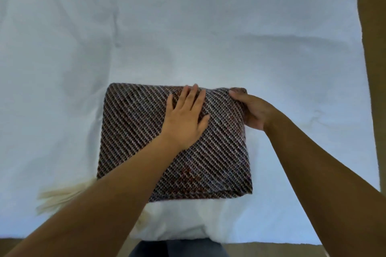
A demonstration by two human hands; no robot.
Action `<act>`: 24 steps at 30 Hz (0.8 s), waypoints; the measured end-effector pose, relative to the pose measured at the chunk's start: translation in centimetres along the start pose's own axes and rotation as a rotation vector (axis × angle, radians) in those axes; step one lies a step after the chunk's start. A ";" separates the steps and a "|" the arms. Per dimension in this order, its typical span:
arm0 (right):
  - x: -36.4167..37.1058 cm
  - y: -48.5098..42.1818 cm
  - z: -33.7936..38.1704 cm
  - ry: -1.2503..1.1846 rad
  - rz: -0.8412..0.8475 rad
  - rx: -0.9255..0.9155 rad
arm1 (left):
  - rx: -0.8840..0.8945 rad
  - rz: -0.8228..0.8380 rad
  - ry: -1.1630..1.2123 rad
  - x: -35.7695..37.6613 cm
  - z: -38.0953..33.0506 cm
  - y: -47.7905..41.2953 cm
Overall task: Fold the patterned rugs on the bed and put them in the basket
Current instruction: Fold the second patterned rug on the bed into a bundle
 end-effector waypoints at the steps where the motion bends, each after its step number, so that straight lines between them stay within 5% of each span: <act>1: 0.0 -0.4 0.4 0.013 0.021 -0.006 | -0.003 -0.022 -0.005 0.1 -0.1 -0.6; 6: -1.3 -3.5 2.8 -0.058 -0.169 -0.161 | 0.005 -0.057 -0.076 1.5 0.4 -3.0; 11: 0.4 -5.4 2.7 0.567 -0.665 -0.313 | 0.014 0.085 -0.187 3.0 2.8 -3.8; 13: 1.5 -4.5 2.6 0.581 -0.772 -0.382 | 0.014 0.075 -0.175 2.4 3.0 -3.8; 19: -0.3 -2.6 0.8 0.363 -0.504 -0.093 | -0.383 -0.175 0.054 0.0 6.6 0.1; 24: 0.3 -2.6 1.1 0.340 -0.385 -0.136 | -0.733 -0.263 0.207 0.0 7.8 0.8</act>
Point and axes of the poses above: each hand's wrist, its own y-axis away from the middle knuckle, its own x-axis out of the palm, z = x × y, the point moved 2 cm from there along -y, towards the middle knuckle, and after that the axes turned 2 degrees about y, right-handed, at the moved point
